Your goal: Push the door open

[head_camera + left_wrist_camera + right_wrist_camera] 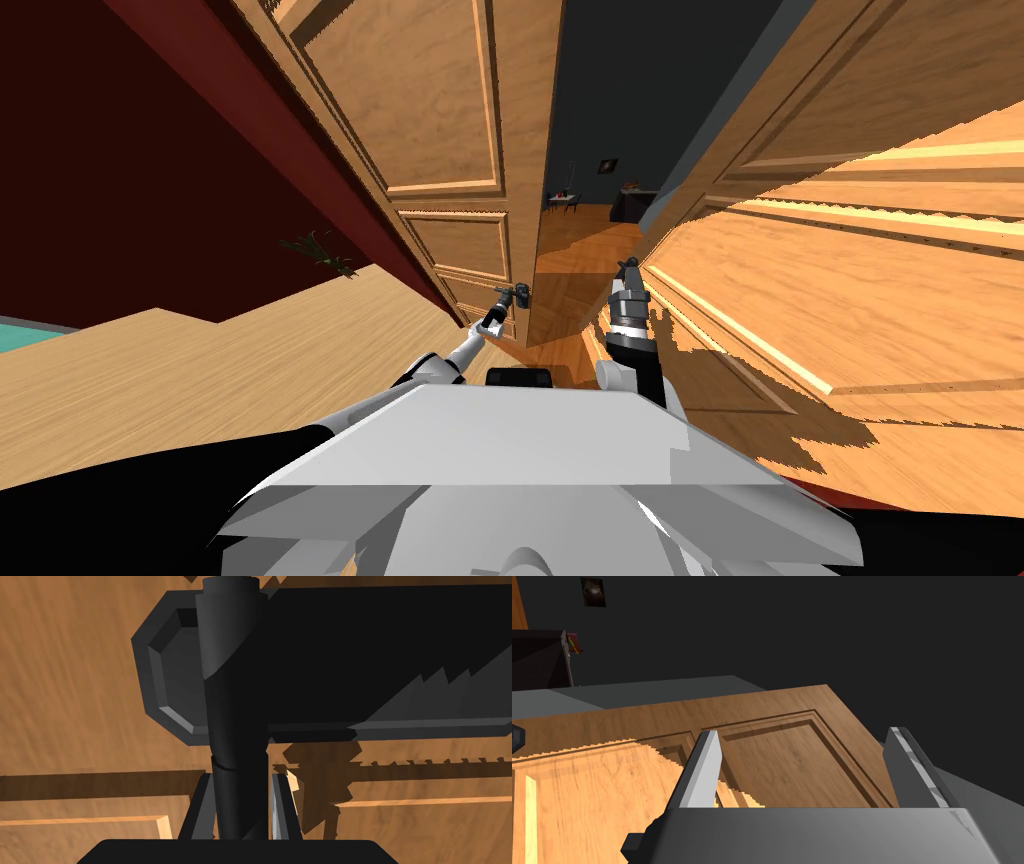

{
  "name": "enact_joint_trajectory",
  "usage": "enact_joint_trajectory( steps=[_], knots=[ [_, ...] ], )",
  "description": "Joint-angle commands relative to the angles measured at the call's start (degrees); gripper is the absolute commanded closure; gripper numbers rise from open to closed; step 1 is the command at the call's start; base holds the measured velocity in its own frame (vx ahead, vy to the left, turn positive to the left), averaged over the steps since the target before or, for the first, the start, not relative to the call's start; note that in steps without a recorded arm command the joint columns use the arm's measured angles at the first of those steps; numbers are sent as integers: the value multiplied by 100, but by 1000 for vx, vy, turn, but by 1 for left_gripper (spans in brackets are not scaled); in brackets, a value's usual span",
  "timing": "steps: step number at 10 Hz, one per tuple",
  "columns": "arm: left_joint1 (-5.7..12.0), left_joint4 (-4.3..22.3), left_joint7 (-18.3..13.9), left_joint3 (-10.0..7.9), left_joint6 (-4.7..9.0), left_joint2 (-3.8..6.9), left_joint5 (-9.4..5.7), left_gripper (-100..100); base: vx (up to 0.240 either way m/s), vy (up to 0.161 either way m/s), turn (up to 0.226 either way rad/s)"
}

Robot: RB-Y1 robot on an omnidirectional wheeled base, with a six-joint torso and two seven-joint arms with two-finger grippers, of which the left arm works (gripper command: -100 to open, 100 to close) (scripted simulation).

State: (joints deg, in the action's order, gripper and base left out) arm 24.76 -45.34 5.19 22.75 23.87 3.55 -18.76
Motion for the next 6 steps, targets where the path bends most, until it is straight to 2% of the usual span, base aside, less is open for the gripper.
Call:
enact_joint_trajectory(
  steps=[1, 6],
  knots=[
    [83, 158, 26, -178, 79, 59, -22, 100, 95, -128, 53],
    [113, 255, 109, -547, 101, 125, -54, 100, 124, -142, 72]
  ],
)
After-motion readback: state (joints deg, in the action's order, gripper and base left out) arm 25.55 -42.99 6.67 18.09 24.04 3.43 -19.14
